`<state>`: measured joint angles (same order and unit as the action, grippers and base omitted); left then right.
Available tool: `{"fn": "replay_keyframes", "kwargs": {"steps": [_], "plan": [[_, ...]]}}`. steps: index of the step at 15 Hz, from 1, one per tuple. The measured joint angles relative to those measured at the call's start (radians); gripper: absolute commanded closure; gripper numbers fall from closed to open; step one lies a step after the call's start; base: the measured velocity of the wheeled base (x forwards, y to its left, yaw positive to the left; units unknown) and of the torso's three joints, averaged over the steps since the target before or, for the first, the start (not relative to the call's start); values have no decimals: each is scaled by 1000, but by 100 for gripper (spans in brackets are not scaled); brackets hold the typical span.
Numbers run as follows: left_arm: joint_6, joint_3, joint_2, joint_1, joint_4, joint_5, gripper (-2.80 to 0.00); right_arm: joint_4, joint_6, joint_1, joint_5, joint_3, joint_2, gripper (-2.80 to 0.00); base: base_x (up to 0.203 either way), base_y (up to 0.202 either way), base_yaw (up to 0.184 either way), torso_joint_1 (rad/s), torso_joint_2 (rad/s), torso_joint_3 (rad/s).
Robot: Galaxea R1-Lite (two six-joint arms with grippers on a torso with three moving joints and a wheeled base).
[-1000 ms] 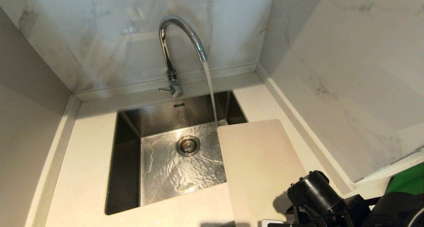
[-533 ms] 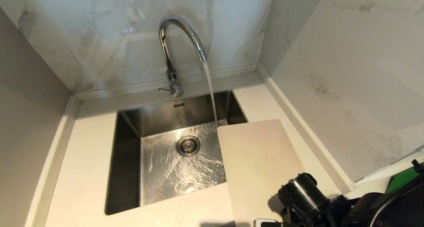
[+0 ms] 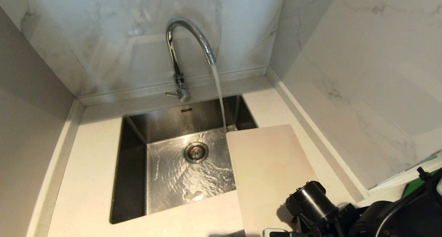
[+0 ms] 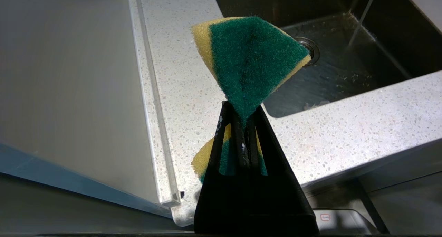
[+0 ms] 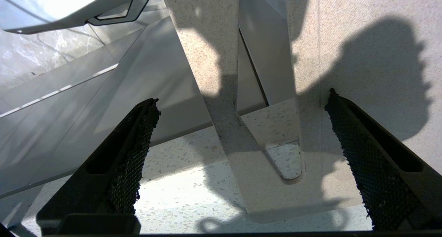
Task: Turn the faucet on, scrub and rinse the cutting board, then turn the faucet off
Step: Pick up the cutting board
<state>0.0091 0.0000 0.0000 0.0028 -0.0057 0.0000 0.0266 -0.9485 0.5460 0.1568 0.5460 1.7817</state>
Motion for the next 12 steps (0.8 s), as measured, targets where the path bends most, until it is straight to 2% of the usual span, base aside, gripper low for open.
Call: {"fn": "replay_keyframes", "kwargs": {"steps": [12], "plan": [[-1, 0, 0, 0, 1, 0, 0, -21, -7, 1, 8, -26, -85, -280, 0, 0, 0, 0, 0, 0]]}}
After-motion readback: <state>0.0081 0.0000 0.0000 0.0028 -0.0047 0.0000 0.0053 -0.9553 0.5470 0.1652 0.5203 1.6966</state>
